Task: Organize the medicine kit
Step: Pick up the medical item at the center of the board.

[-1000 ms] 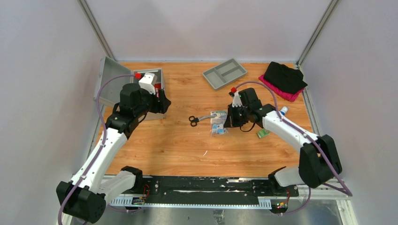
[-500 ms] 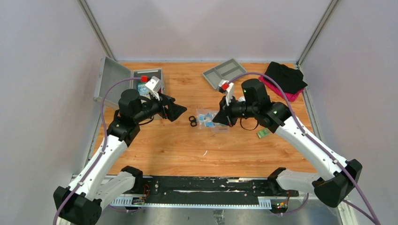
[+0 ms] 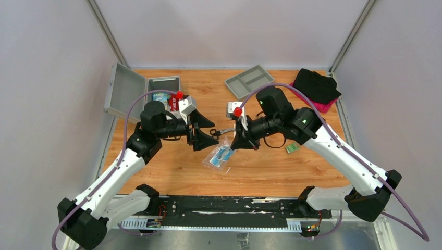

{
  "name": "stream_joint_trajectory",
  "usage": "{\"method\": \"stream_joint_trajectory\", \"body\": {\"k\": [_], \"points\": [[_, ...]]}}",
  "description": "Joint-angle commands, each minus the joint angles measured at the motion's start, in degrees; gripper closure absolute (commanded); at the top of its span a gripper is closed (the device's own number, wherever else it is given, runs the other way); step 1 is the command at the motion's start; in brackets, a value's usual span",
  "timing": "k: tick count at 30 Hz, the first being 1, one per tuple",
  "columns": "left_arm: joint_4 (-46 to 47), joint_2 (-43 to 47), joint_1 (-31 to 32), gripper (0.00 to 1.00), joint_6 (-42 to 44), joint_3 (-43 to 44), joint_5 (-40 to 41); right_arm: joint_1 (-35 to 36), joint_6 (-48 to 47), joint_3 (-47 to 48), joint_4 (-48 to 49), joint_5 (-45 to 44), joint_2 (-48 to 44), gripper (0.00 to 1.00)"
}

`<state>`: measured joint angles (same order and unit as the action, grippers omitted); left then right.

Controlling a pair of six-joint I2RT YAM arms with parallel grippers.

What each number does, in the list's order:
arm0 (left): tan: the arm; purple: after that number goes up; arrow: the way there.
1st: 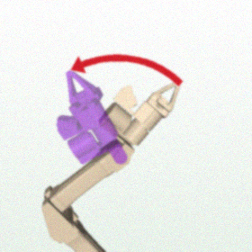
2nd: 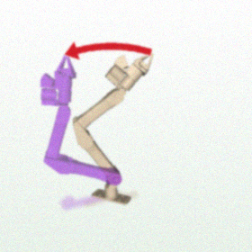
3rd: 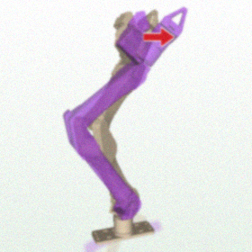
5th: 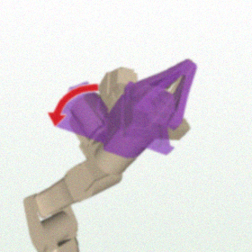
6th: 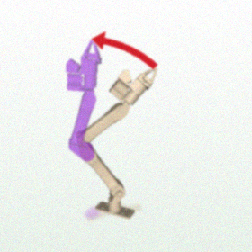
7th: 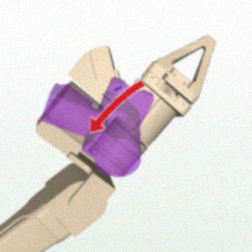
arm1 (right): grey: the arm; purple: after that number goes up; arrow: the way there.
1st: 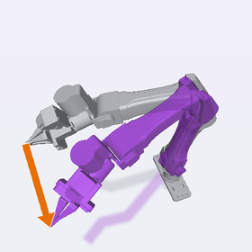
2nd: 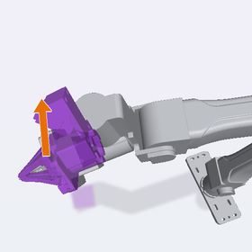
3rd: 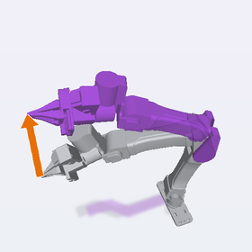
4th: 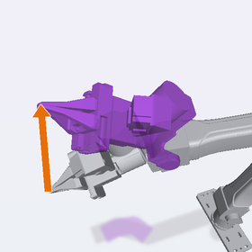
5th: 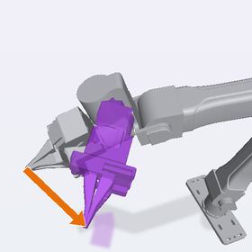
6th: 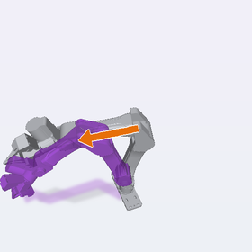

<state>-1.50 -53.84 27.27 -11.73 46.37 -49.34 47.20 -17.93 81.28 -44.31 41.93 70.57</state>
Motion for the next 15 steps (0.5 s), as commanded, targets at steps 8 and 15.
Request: {"method": "stream_joint_trajectory", "body": {"k": [8, 15], "points": [[1.2, 2.6, 1.1, 0.11, 1.0, 0.9, -3.6, 0.7, -3.6, 1.8, -7.0, -4.9, 0.0, 1.0], [1.2, -0.9, 3.8, 0.15, -0.1, 0.7, -4.7, 0.7, -2.3, 3.4, -1.2, -6.0, -0.8, 1.0]]}}
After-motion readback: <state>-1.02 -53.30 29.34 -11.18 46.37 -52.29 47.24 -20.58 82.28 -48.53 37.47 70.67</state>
